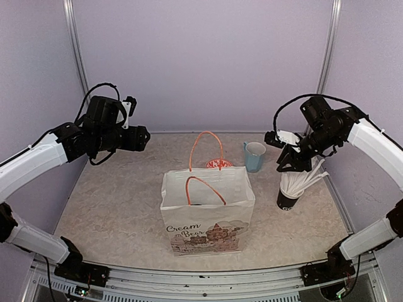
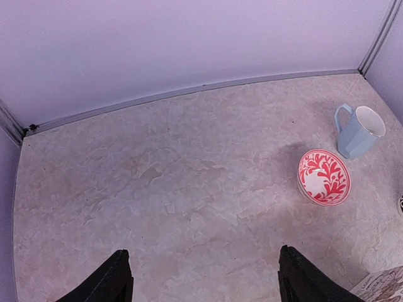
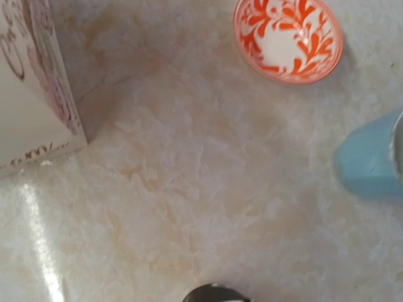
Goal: Pack the takeout coffee
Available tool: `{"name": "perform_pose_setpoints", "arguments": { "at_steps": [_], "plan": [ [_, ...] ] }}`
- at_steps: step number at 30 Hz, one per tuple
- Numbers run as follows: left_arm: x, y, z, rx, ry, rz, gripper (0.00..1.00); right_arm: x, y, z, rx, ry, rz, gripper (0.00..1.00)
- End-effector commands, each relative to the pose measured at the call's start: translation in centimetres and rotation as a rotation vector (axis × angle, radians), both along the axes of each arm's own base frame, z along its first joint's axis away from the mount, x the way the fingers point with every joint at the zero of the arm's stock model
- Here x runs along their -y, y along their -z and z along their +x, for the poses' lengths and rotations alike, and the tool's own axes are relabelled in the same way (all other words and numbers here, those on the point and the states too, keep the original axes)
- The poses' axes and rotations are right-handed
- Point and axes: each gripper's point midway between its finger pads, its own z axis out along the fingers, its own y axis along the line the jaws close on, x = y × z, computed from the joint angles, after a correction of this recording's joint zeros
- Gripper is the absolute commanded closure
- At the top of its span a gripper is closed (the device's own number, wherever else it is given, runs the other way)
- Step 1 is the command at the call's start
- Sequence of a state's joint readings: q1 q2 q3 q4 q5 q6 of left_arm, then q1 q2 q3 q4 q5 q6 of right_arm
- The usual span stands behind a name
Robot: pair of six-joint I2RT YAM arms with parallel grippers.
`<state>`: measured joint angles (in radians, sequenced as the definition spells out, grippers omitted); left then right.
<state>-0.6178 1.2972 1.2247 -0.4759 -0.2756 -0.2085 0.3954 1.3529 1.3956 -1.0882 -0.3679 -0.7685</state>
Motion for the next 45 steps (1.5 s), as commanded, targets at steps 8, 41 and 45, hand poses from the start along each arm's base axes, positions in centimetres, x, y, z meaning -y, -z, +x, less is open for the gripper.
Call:
{"name": "perform_pose_setpoints", "arguments": {
  "at_steps": [8, 41, 45],
  "plan": [
    [0.2, -0.1, 0.0, 0.014, 0.017, -0.016, 0.22, 1.1, 1.8, -0.8, -0.086, 0.031, -0.047, 0.97],
    [0.9, 1.5, 1.1, -0.034, 0.032, 0.051, 0.22, -3.6, -21.9, -7.3, 0.21, -0.265, 0.441, 1.0],
    [0.9, 1.6, 1.1, -0.035, 0.033, 0.053, 0.22, -3.6, -22.2, -7.5, 0.214, -0.275, 0.451, 1.0]
  ]
}}
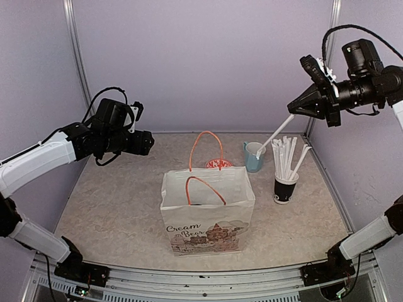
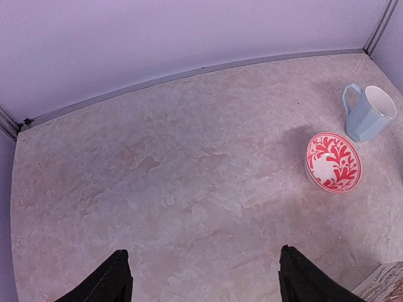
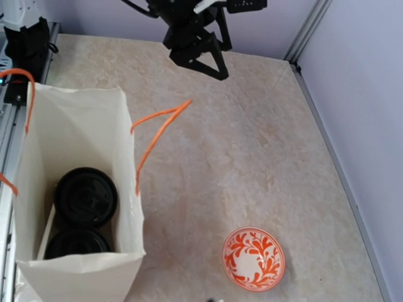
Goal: Pack the takeout coffee
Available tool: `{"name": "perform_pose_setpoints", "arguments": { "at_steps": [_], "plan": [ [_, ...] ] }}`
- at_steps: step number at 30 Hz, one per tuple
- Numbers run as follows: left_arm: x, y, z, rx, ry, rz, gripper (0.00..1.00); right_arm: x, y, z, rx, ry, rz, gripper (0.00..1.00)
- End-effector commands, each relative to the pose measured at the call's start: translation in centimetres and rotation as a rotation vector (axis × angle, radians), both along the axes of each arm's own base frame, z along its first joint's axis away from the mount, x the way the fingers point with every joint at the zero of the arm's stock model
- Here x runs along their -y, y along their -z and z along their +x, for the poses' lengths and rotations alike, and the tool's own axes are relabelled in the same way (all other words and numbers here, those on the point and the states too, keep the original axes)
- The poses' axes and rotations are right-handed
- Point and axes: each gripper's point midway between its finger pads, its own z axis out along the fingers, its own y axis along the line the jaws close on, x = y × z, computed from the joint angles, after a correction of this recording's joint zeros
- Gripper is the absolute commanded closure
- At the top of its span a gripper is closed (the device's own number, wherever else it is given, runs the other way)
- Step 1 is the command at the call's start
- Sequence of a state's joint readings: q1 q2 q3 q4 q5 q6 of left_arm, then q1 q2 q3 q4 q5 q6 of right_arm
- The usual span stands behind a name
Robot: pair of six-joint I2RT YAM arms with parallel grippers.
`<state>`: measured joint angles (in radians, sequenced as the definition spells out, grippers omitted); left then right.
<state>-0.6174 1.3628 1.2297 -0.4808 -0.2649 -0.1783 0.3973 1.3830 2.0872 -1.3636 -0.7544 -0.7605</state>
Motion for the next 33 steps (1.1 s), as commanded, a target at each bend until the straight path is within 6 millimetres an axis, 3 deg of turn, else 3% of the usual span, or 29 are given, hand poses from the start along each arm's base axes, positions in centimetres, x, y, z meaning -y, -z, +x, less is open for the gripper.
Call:
{"name": "perform_pose_setpoints", "arguments": {
  "at_steps": [1, 8, 13, 18, 21, 26, 33],
  "plan": [
    [0.1, -0.9, 0.4, 0.014, 0.007, -0.005, 0.21, -0.3, -0.7, -1.1, -0.016, -0.031, 0.029, 1.0],
    [0.0, -0.7, 0.4, 0.009, 0.005, 0.001, 0.22, -0.7, -3.2, -3.1, 0.009, -0.119, 0.109, 1.0],
    [-0.6, -0.5, 0.5, 0.005, -0.014, 0.012, 0.22, -1.0, -7.7, -7.8, 0.007, -0.3, 0.271, 1.0],
    [-1.1, -0.3, 0.4, -0.008, -0.031, 0.015, 0.22, -1.0, -9.4, -10.4, -0.104, -0.435, 0.366, 1.0],
    [-1.3, -0.2, 0.2, -0.011, -0.041, 0.009, 0.22, -1.3, -9.3, -10.3, -0.149, -0.469, 0.381, 1.0],
    [-1.7, -0.5, -0.3, -0.007, -0.046, 0.0, 0.21, -2.7, -7.4, -8.6, -0.207, -0.471, 0.356, 1.0],
    [-1.9, -1.2, -0.6, 0.004, -0.047, -0.01, 0.21, -7.8, -3.6, -7.6, -0.27, -0.539, 0.256, 1.0]
  ]
}}
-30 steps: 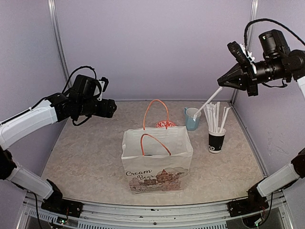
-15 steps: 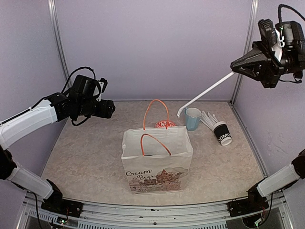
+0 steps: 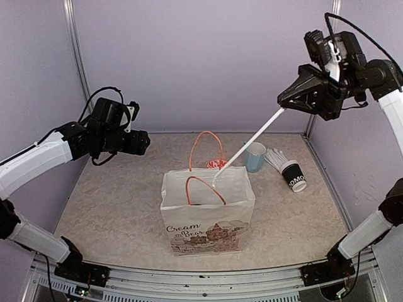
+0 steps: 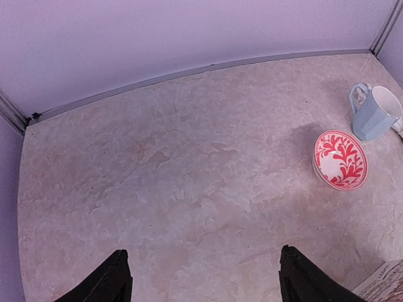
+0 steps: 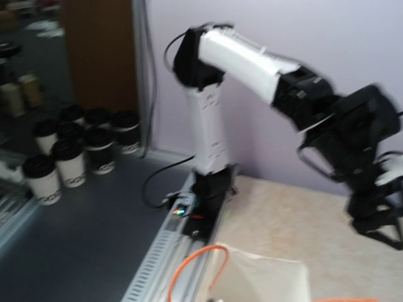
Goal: Pack the takeout coffee
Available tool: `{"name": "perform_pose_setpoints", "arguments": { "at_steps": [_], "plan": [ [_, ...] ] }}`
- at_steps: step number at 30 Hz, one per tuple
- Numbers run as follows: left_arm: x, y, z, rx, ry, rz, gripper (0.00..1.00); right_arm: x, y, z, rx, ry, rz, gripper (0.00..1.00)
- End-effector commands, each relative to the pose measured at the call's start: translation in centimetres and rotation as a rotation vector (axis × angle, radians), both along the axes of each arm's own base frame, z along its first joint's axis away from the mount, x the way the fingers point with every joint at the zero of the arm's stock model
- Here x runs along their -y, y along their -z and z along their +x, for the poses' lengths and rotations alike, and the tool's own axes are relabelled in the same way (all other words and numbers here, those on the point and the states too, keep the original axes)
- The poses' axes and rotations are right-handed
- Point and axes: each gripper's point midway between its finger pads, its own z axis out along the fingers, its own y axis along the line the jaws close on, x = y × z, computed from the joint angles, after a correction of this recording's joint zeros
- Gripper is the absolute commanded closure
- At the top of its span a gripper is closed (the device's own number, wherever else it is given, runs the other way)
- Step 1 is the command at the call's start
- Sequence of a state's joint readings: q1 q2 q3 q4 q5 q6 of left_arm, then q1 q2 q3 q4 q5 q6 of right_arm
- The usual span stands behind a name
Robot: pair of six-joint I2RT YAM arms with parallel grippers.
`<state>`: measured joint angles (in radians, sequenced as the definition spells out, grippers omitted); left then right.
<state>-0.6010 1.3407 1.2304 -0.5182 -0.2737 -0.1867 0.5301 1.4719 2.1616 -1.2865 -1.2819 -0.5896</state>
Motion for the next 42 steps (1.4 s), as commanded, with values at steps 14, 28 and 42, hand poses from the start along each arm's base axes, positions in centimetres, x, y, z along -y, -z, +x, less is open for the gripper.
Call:
{"name": "perform_pose_setpoints", "arguments": {
  "at_steps": [14, 28, 42],
  "plan": [
    [-1.4, -0.5, -1.5, 0.009, -0.02, -0.015, 0.21, -10.1, 8.1, 1.7, -0.055, -0.153, -0.185, 1.0],
    [-0.9, 0.0, -0.9, -0.003, -0.009, -0.008, 0.21, -5.1, 0.7, -1.9, 0.179, -0.037, -0.069, 1.0],
    [0.1, -0.2, -0.7, -0.015, 0.016, -0.043, 0.21, -6.9, 2.2, 1.7, 0.208, 0.086, -0.105, 1.0]
  ]
}}
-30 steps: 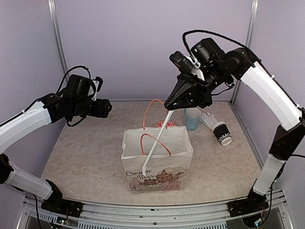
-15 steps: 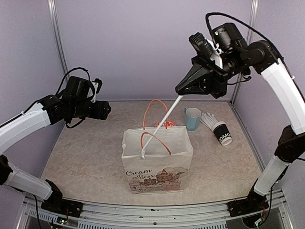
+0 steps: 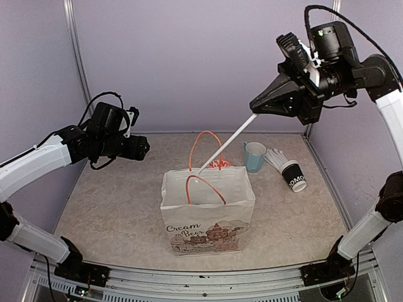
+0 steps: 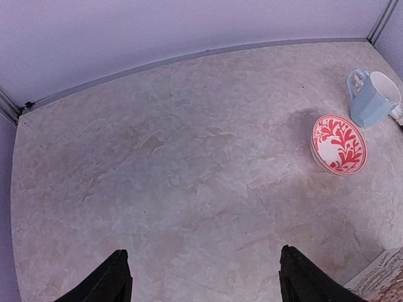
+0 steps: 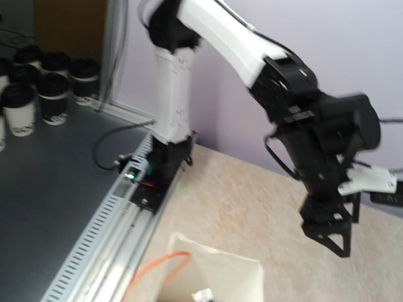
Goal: Pack the takeout coffee
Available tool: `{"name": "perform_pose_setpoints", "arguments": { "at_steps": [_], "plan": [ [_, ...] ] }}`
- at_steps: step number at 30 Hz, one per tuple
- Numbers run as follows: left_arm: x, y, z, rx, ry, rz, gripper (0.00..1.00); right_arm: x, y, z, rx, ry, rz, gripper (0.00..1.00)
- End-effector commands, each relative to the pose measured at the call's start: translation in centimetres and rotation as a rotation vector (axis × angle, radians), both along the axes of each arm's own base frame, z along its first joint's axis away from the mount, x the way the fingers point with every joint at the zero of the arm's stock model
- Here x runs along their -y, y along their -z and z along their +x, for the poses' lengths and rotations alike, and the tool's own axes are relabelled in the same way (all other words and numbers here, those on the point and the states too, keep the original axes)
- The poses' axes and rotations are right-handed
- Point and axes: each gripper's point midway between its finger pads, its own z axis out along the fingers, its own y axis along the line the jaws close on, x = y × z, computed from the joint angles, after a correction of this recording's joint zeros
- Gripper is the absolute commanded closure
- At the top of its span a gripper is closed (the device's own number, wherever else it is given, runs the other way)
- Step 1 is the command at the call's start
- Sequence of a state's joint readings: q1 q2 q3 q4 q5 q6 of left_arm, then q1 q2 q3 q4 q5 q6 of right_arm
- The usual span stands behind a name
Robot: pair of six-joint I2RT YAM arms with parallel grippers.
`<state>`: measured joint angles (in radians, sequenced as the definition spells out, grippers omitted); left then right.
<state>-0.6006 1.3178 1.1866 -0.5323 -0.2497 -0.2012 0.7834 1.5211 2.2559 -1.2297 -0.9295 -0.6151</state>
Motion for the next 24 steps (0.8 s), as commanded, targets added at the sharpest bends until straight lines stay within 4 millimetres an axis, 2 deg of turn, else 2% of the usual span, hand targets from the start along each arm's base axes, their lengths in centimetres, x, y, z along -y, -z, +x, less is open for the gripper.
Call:
{"name": "perform_pose_setpoints", "arguments": {
  "at_steps": [1, 3, 10, 12, 13, 14, 19, 21, 24],
  "plan": [
    [0.3, -1.7, 0.2, 0.029, 0.004, -0.042, 0.21, -2.7, 1.8, 3.1, -0.01, 0.036, -0.024, 1.0],
    [0.1, -1.8, 0.0, 0.033, 0.002, -0.044, 0.21, -3.6, 2.8, 3.8, -0.023, 0.026, -0.031, 1.0],
    [-0.8, -1.5, -0.7, 0.034, -0.006, -0.019, 0.21, -6.2, 8.4, 6.4, -0.125, 0.032, -0.126, 0.99],
    [-1.0, -1.3, -0.8, 0.035, -0.009, -0.01, 0.21, -6.3, 8.7, 6.6, -0.135, 0.031, -0.137, 0.72],
    [-1.1, -1.3, -0.9, 0.036, -0.01, -0.006, 0.21, -6.3, 8.7, 6.5, -0.133, 0.03, -0.136, 0.62],
    [-1.2, -1.1, -0.9, 0.035, -0.012, -0.002, 0.21, -6.2, 8.4, 6.4, -0.128, 0.029, -0.133, 0.58],
    [-1.3, -0.7, -1.0, 0.033, -0.012, 0.01, 0.21, -5.1, 7.0, 6.0, -0.064, 0.051, -0.12, 0.53],
    [-1.3, -0.6, -0.9, 0.034, -0.01, 0.01, 0.21, -4.3, 7.4, 6.9, -0.02, 0.116, -0.147, 0.52],
    [-1.3, -0.7, -0.9, 0.037, -0.007, 0.01, 0.21, -2.5, 8.9, 9.5, 0.02, 0.226, -0.204, 0.52]
  ]
}}
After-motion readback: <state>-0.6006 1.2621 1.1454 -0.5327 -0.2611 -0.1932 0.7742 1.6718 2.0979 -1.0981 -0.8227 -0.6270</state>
